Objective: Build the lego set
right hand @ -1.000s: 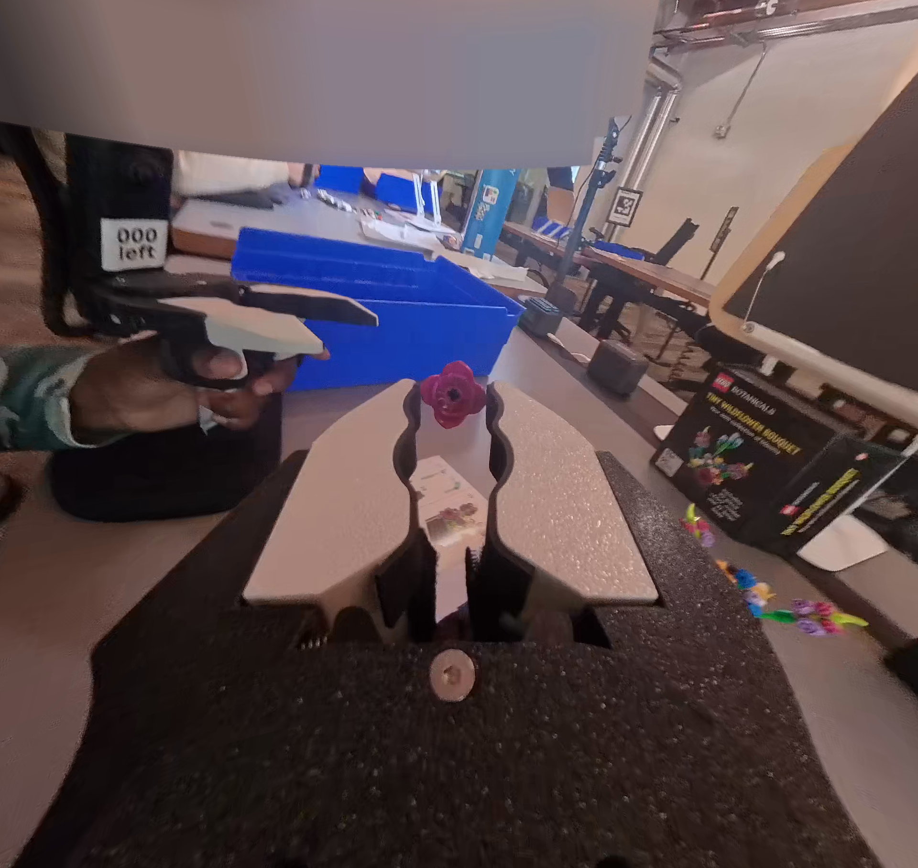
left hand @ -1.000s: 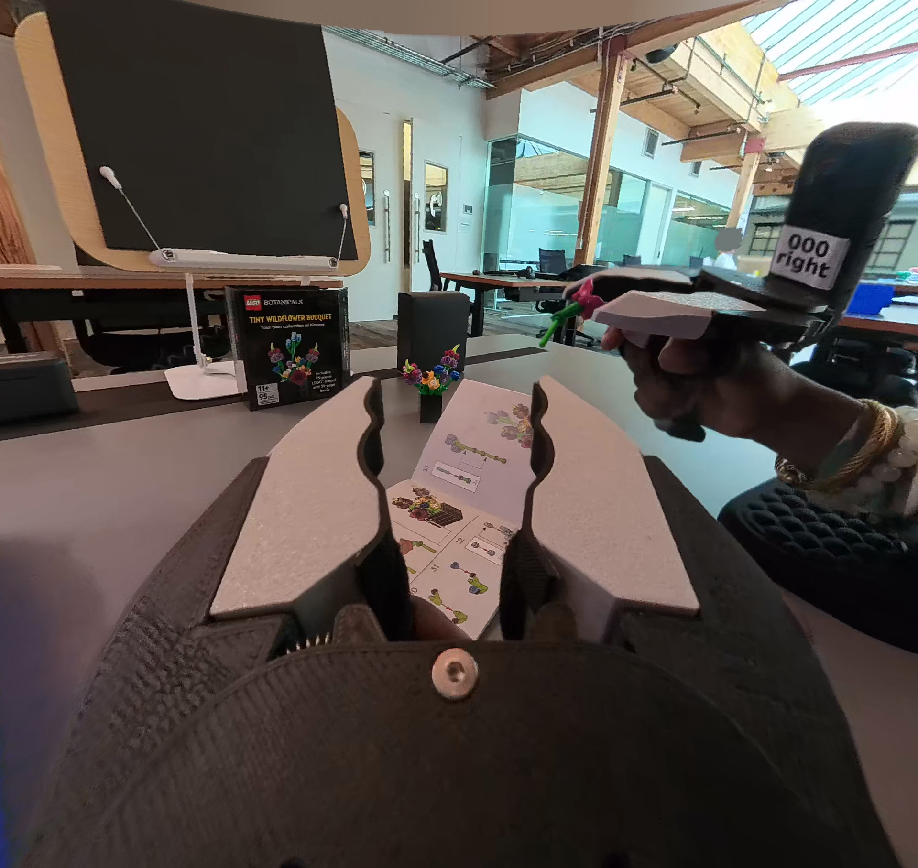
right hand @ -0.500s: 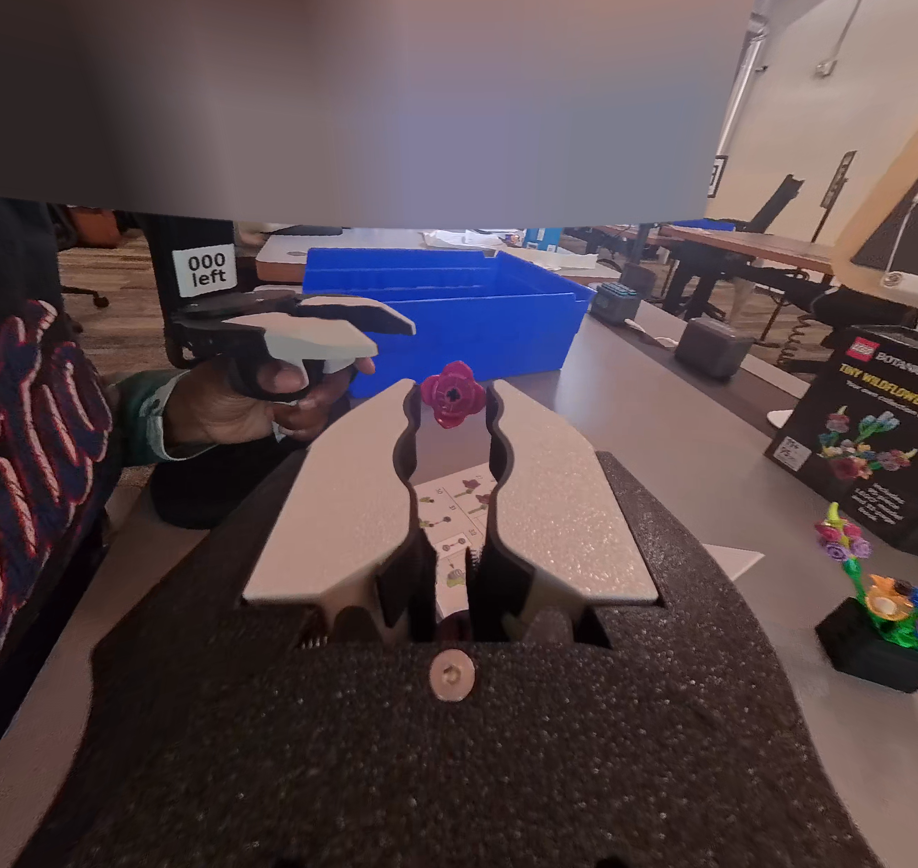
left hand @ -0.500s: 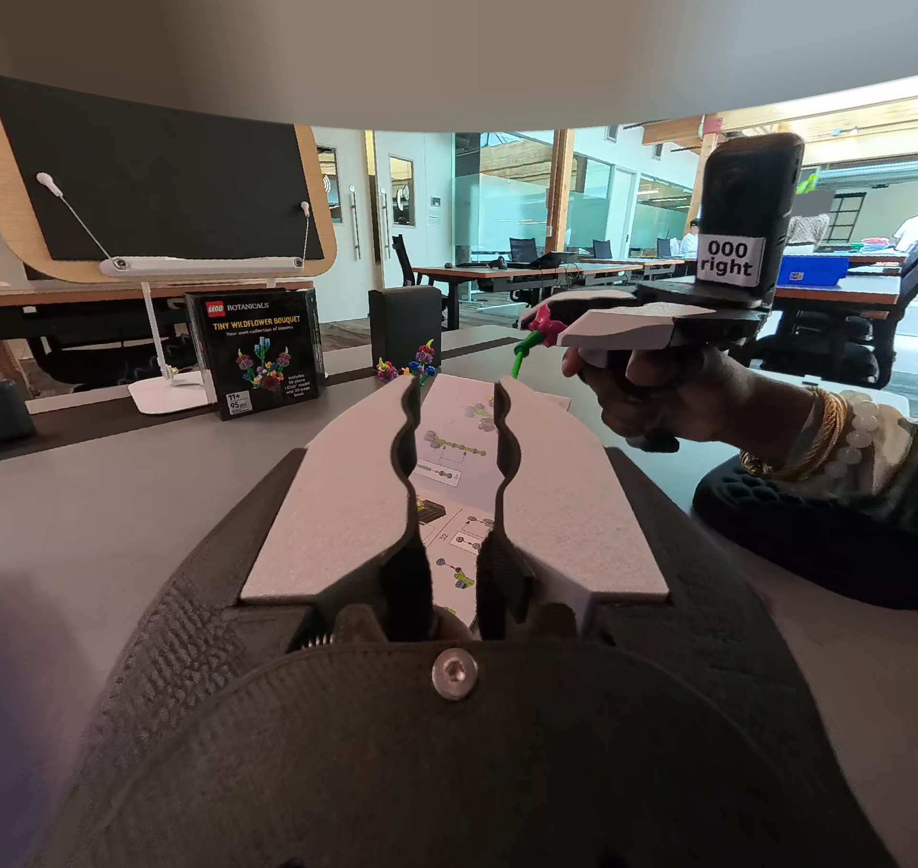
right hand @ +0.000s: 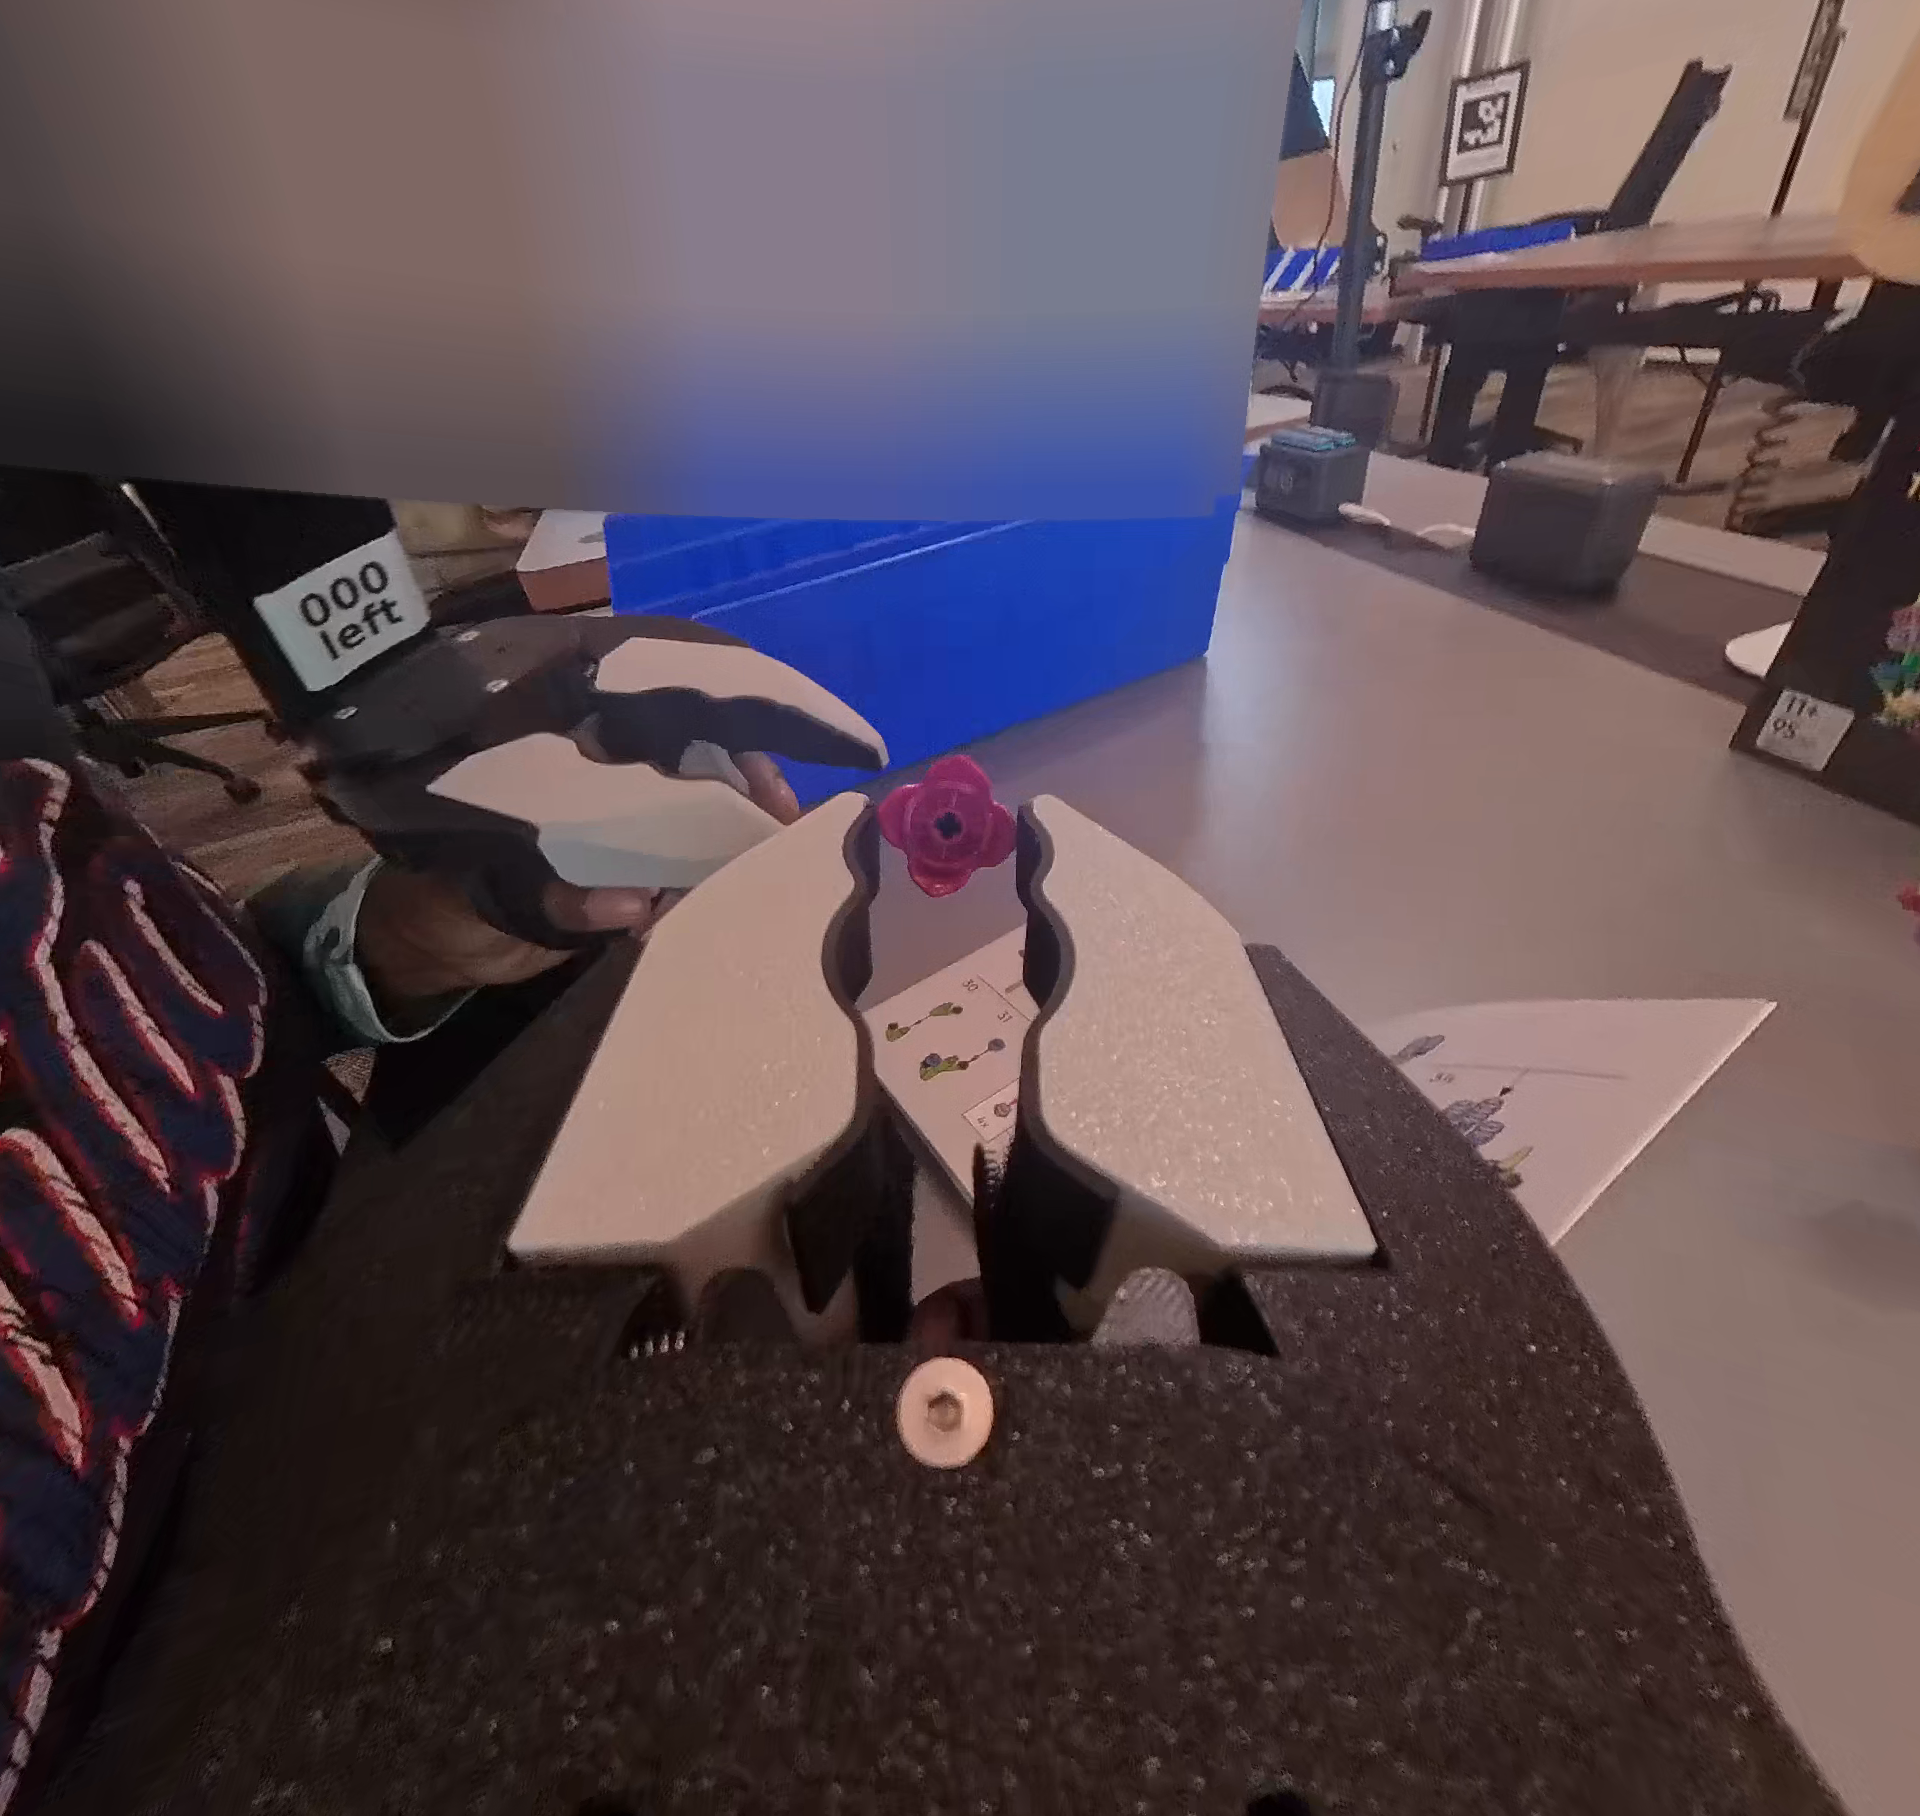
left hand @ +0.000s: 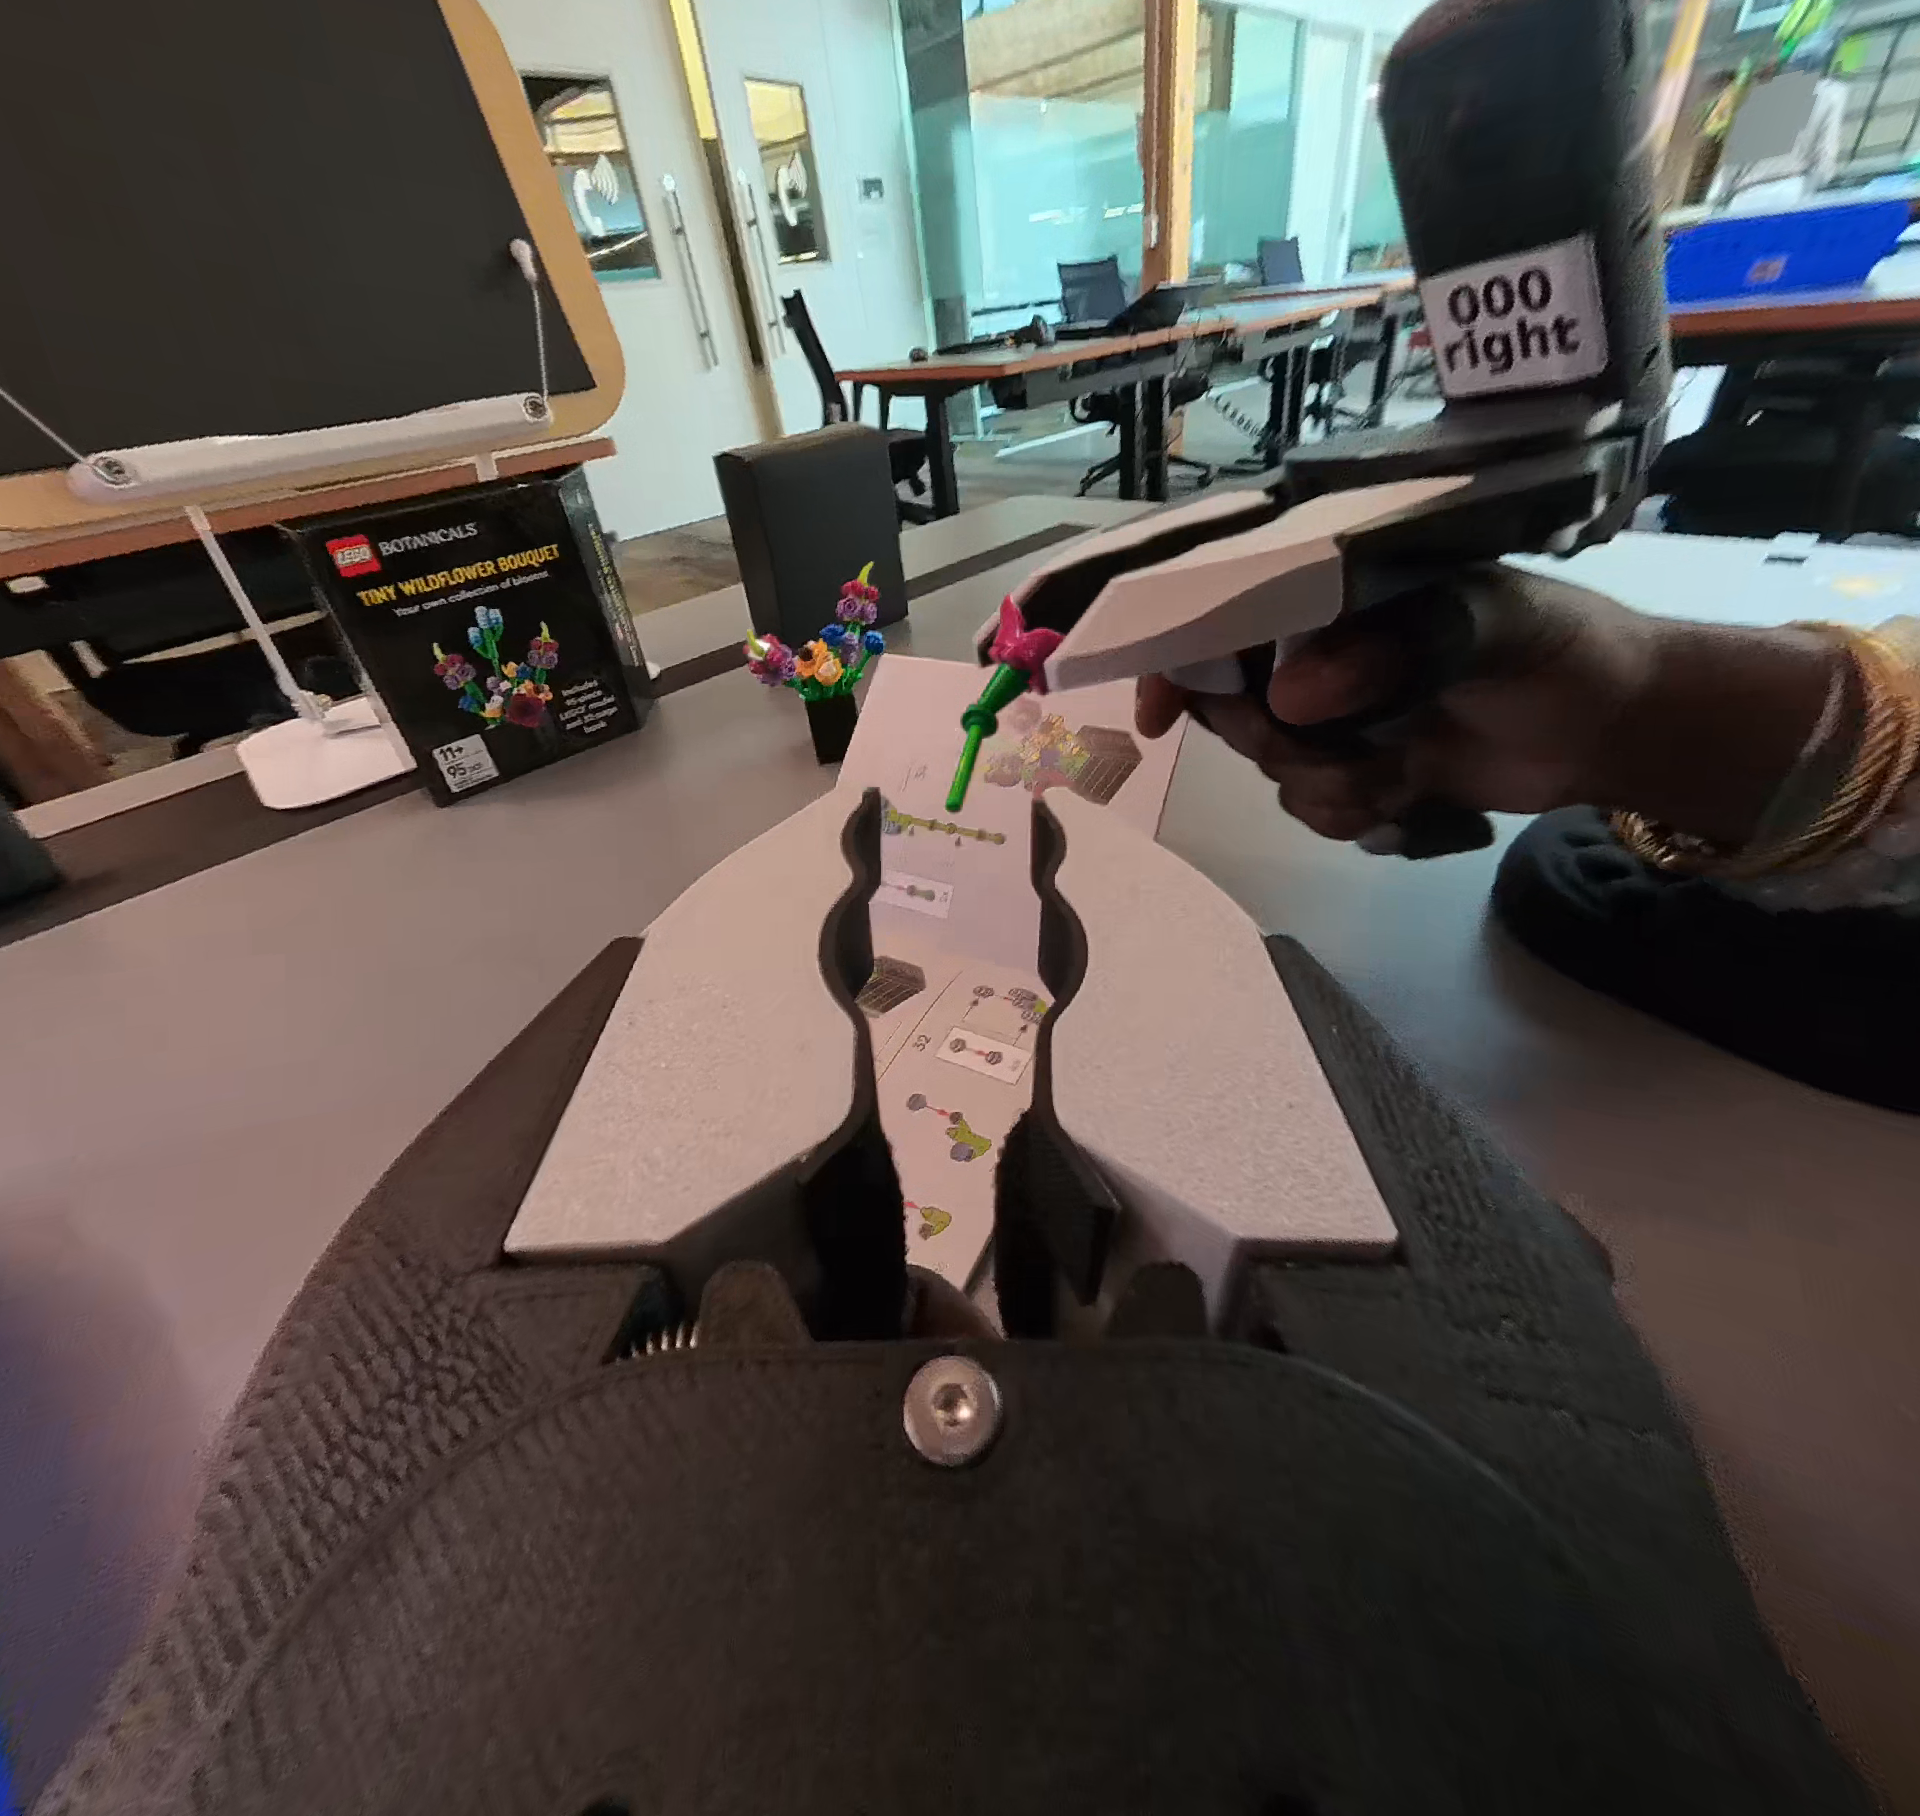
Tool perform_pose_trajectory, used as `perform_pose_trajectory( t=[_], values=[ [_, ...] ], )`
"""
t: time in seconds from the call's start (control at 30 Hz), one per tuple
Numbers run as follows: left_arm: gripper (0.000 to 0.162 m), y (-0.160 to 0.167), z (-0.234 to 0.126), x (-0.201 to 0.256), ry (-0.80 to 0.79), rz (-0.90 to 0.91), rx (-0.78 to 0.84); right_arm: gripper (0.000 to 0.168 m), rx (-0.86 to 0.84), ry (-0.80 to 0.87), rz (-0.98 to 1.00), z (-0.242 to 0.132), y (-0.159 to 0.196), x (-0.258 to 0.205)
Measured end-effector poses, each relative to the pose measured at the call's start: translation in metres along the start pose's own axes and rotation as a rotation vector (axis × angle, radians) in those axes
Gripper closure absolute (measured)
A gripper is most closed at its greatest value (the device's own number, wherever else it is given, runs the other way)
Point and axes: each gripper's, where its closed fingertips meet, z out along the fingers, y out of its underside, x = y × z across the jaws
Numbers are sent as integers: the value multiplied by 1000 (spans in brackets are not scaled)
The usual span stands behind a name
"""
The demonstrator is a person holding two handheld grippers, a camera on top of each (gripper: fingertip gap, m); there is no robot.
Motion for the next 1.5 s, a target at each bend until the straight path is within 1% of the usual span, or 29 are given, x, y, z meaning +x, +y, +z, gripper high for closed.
perform_pose_trajectory(
  t=[0.1,0.23,0.27,0.3,0.33,0.4,0.5,0.57,0.63,0.67,0.73,0.8,0.83,0.87,0.97,1.03,1.13,1.33,1.43,1.5],
  values=[
    [140,6,5,3,-38,95,-55,143,-27,12,45,0,3,0],
    [144,17,10,5,-123,293,-147,143,-77,-2,44,2,6,-8],
    [146,19,10,4,-139,334,-164,143,-85,-2,30,3,6,-10],
    [152,21,10,4,-148,363,-178,143,-87,-3,15,3,5,-12],
    [158,20,9,4,-157,376,-174,143,-90,-4,4,3,5,-14],
    [159,15,7,2,-173,376,-150,143,-86,-3,-9,3,2,-18],
    [159,14,6,5,-155,367,-145,143,-79,4,-36,3,-1,-20],
    [159,11,5,7,-133,324,-124,143,-31,-17,-59,2,-7,-24],
    [159,5,2,6,-106,217,-84,132,94,-57,-27,0,-22,-29],
    [159,-1,1,5,-81,131,-51,129,163,-71,13,-3,-30,-29],
    [159,-17,-3,7,6,-117,45,132,269,-90,101,-7,-40,-27],
    [160,-32,-6,10,94,-372,136,137,297,-77,153,-3,-38,-25],
    [160,-36,-6,10,112,-448,165,139,292,-78,145,0,-36,-28],
    [160,-37,-5,10,113,-479,180,140,282,-69,123,4,-34,-31],
    [160,-36,-2,16,91,-457,191,146,268,18,22,11,-35,-31],
    [159,-35,0,21,90,-434,183,151,283,13,-21,12,-40,-37],
    [159,-33,1,23,86,-414,176,157,289,7,-33,11,-43,-39],
    [159,-31,2,27,91,-377,146,162,258,3,-86,9,-42,-42],
    [145,-33,-1,25,97,-376,126,162,259,2,-129,5,-48,-45],
    [141,-36,-7,21,101,-385,121,162,244,11,-157,1,-50,-44]
  ],
)
